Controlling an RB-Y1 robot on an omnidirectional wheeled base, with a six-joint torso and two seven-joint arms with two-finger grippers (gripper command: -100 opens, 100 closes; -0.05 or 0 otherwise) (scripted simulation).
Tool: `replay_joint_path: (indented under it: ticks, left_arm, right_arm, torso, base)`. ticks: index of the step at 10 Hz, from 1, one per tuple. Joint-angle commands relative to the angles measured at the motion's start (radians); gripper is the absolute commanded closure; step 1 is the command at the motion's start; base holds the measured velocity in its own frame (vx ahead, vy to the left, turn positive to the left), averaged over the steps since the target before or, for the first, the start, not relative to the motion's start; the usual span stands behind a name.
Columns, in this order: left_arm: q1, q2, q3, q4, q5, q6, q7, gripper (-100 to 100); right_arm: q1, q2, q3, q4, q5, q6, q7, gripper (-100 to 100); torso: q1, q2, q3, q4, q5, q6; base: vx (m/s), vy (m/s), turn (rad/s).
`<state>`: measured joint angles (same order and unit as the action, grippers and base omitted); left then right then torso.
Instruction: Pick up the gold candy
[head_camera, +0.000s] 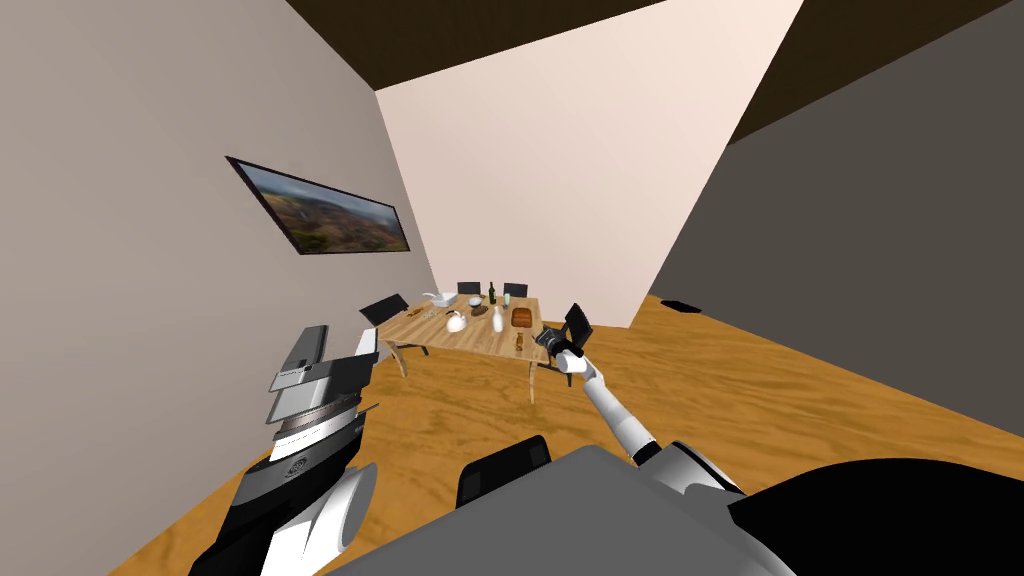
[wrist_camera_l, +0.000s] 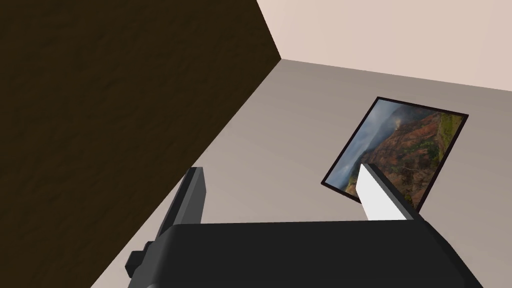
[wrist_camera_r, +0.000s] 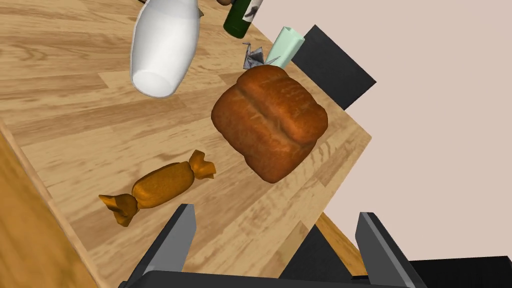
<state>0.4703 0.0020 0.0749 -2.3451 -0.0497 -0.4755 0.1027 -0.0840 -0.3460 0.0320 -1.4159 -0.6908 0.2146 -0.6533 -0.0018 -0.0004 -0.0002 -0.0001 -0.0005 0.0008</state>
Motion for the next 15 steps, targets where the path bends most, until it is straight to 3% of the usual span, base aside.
replay_joint_path:
  ticks: [1, 2, 3, 4, 5, 6, 7, 8, 9, 10, 11, 12, 15]
  left_arm:
    - [0.000, 0.000, 0.000, 0.000, 0.000, 0.000, 0.000, 0]
    - [0.000, 0.000, 0.000, 0.000, 0.000, 0.000, 0.000, 0]
    - [0.000, 0.000, 0.000, 0.000, 0.000, 0.000, 0.000, 0]
    - [0.000, 0.000, 0.000, 0.000, 0.000, 0.000, 0.000, 0]
    - [0.000, 0.000, 0.000, 0.000, 0.000, 0.000, 0.000, 0]
    - [0.000, 0.000, 0.000, 0.000, 0.000, 0.000, 0.000, 0]
    - [0.000, 0.000, 0.000, 0.000, 0.000, 0.000, 0.000, 0]
    - [0.000, 0.000, 0.000, 0.000, 0.000, 0.000, 0.000, 0]
    - [0.000, 0.000, 0.000, 0.000, 0.000, 0.000, 0.000, 0]
    - [0.000, 0.000, 0.000, 0.000, 0.000, 0.000, 0.000, 0]
    - [0.000, 0.000, 0.000, 0.000, 0.000, 0.000, 0.000, 0]
    - [0.000, 0.000, 0.000, 0.000, 0.000, 0.000, 0.000, 0]
    - [0.000, 0.000, 0.000, 0.000, 0.000, 0.000, 0.000, 0]
  right_arm:
    - [-0.041, -0.003, 0.005, 0.050, -0.041, 0.050, -0.050, -100]
    - [-0.041, -0.003, 0.005, 0.065, -0.041, 0.064, -0.066, -100]
    - [-0.079, -0.007, 0.010, 0.108, -0.077, 0.096, -0.101, -100]
    - [-0.079, -0.007, 0.010, 0.120, -0.077, 0.110, -0.116, -100]
    - [-0.116, -0.010, 0.014, 0.162, -0.111, 0.147, -0.152, -100]
    - [-0.116, -0.010, 0.014, 0.174, -0.111, 0.153, -0.164, -100]
    - [-0.152, -0.013, 0.018, 0.211, -0.144, 0.193, -0.202, -100]
    - [-0.152, -0.013, 0.018, 0.228, -0.144, 0.193, -0.211, -100]
    - [-0.186, -0.014, 0.022, 0.260, -0.174, 0.230, -0.250, -100]
    - [-0.186, -0.014, 0.022, 0.281, -0.174, 0.230, -0.257, -100]
    - [-0.219, -0.015, 0.025, 0.316, -0.202, 0.265, -0.296, -100]
    - [-0.219, -0.015, 0.025, 0.333, -0.202, 0.265, -0.300, -100]
    - [-0.279, -0.015, 0.029, 0.420, -0.253, 0.326, -0.382, -100]
  torso:
    - [0.000, 0.000, 0.000, 0.000, 0.000, 0.000]
    - [0.000, 0.000, 0.000, 0.000, 0.000, -0.001]
    - [0.000, 0.000, 0.000, 0.000, 0.000, 0.000]
    - [0.000, -0.001, 0.000, 0.000, 0.000, 0.000]
    - [0.000, -0.001, -0.001, 0.000, 0.000, 0.000]
    - [0.000, -0.002, -0.001, 0.000, 0.000, 0.000]
    - [0.000, -0.002, -0.001, 0.000, 0.000, 0.000]
    - [0.000, -0.002, -0.001, 0.000, 0.000, 0.000]
    - [0.000, -0.002, -0.001, 0.000, 0.000, 0.000]
    - [0.000, -0.003, -0.001, 0.000, 0.000, 0.000]
    - [0.001, -0.002, -0.001, -0.001, 0.000, 0.000]
    - [0.001, -0.003, -0.002, -0.001, 0.000, 0.000]
    - [0.001, -0.003, -0.002, -0.001, 0.000, 0.000]
  base:
    - [-0.008, -0.029, 0.110]
    - [-0.003, -0.028, 0.053]
    - [0.002, -0.027, 0.084]
    - [0.006, -0.025, 0.051]
    - [0.016, -0.024, 0.083]
    - [0.018, -0.023, 0.036]
    - [0.022, -0.023, 0.066]
    - [0.020, -0.022, 0.040]
    - [0.027, -0.024, 0.062]
    - [0.027, -0.019, 0.041]
    - [0.035, -0.015, 0.039]
    - [0.028, -0.018, 0.038]
    - [0.040, -0.020, 0.040]
